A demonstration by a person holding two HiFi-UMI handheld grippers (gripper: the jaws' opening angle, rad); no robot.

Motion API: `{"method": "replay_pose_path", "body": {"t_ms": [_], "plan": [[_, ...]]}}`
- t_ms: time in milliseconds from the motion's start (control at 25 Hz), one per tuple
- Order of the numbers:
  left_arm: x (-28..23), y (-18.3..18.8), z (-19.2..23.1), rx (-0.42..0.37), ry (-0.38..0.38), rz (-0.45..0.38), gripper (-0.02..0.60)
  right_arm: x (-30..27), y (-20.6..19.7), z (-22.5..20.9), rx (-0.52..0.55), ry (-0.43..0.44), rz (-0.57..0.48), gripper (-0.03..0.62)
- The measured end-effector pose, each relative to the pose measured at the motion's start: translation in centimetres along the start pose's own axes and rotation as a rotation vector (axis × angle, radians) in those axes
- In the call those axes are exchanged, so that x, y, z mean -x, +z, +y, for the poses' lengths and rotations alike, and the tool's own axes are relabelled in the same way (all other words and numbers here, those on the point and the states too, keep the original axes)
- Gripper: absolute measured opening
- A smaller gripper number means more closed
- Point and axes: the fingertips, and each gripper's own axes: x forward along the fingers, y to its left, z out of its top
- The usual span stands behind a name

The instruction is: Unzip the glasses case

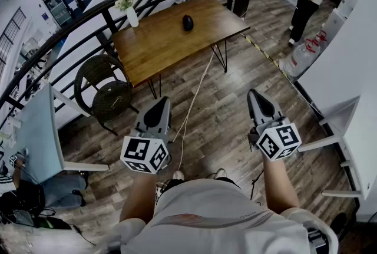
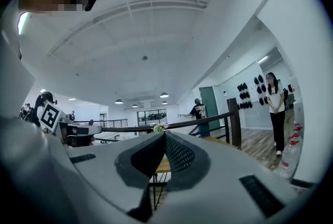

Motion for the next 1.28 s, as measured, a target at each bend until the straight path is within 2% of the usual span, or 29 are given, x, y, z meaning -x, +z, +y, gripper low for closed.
{"method": "replay_pose_path", "body": {"t_ms": [680,1000,1280], "plan": [[-0.6,-0.8,-2.6,0.003,0.01,0.001,0.014,1.5,-0.7,-1.9,-0.006,0.023,-0.007,0.051],[-3.4,-2.7,-5.7,0.022,0.033,0.013,0.014,3.5,-2.0,-6.8,-0.065,0.064,-0.005,0.051],[-5.6,-4.7,-7.5,0.035,0.085,0.041,0.014,4.4,-3.8,-11.0,-0.102,0.096,0.027,0.051]]}}
